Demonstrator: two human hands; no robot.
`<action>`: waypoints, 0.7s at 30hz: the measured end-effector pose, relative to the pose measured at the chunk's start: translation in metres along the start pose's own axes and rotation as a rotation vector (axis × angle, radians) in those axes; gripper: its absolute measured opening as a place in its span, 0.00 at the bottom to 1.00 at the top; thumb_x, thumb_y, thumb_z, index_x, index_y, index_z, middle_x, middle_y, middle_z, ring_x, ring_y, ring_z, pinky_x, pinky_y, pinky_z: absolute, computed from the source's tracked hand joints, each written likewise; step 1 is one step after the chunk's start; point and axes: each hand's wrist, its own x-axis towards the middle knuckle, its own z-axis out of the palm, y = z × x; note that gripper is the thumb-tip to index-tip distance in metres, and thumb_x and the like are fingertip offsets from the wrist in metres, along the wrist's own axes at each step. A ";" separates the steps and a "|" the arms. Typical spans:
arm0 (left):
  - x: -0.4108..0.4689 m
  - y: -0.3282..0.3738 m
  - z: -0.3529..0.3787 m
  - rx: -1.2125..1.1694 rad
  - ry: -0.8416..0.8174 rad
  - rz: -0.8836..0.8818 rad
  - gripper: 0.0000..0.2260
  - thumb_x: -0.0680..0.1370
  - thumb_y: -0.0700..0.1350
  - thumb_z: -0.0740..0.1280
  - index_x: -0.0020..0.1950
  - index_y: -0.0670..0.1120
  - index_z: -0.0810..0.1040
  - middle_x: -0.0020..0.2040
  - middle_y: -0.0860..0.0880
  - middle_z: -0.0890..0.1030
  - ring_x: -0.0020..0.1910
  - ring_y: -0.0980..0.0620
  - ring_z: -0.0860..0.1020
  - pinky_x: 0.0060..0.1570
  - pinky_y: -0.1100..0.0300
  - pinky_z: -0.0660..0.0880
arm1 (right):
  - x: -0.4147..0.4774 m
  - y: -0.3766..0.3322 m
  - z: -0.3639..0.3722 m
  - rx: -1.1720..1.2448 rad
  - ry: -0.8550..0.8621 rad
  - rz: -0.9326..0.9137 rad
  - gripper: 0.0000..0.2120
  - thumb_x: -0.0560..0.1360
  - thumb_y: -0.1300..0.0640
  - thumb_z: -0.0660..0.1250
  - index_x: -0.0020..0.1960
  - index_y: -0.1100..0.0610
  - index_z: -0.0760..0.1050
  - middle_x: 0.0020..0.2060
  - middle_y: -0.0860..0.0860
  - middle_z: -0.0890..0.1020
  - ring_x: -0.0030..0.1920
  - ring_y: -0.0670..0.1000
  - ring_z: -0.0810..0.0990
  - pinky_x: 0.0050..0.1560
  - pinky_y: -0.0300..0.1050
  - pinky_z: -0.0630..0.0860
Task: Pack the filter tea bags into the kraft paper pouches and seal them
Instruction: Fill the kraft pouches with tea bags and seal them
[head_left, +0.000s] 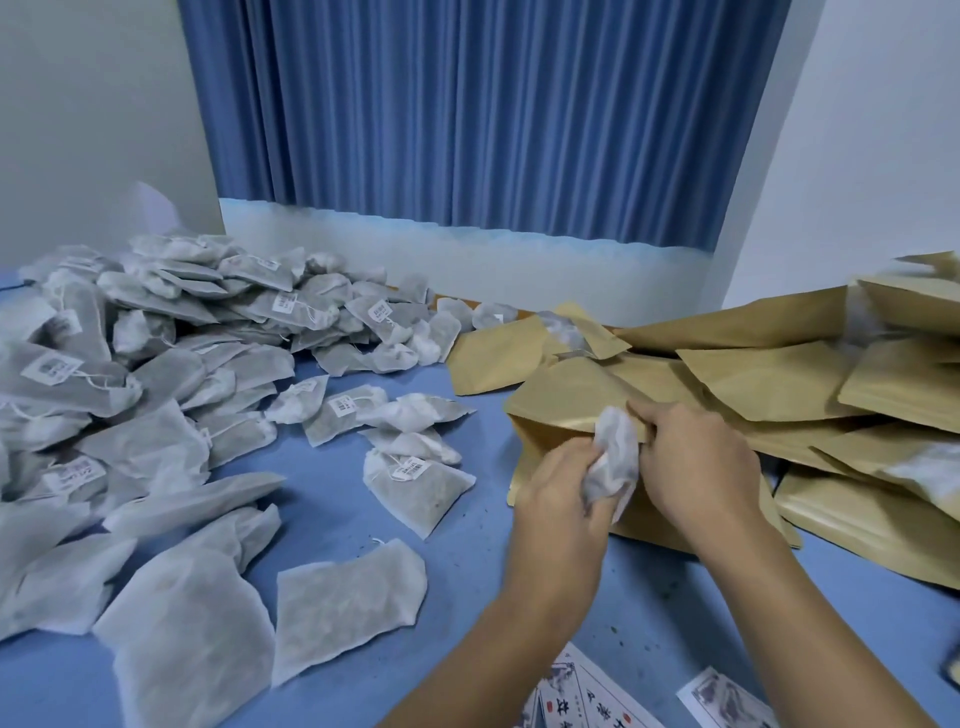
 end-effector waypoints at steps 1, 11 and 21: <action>0.004 -0.002 0.004 0.126 -0.042 0.026 0.04 0.79 0.45 0.68 0.53 0.50 0.80 0.52 0.58 0.75 0.51 0.59 0.73 0.48 0.62 0.72 | 0.001 0.000 -0.002 0.027 -0.013 0.011 0.24 0.77 0.57 0.61 0.68 0.36 0.73 0.51 0.55 0.81 0.49 0.61 0.79 0.41 0.47 0.70; 0.094 -0.008 0.046 -0.684 -0.113 -0.781 0.07 0.80 0.36 0.65 0.57 0.44 0.77 0.55 0.45 0.80 0.54 0.49 0.78 0.57 0.58 0.78 | -0.006 -0.011 0.000 -0.101 -0.030 -0.049 0.23 0.73 0.61 0.61 0.61 0.38 0.77 0.31 0.46 0.64 0.37 0.56 0.69 0.33 0.46 0.63; 0.047 -0.046 -0.009 0.303 0.395 0.312 0.07 0.74 0.40 0.65 0.45 0.45 0.83 0.40 0.49 0.79 0.39 0.45 0.77 0.43 0.52 0.72 | 0.000 -0.003 0.018 -0.239 0.055 0.064 0.27 0.73 0.65 0.60 0.64 0.38 0.72 0.29 0.47 0.65 0.29 0.51 0.65 0.29 0.42 0.58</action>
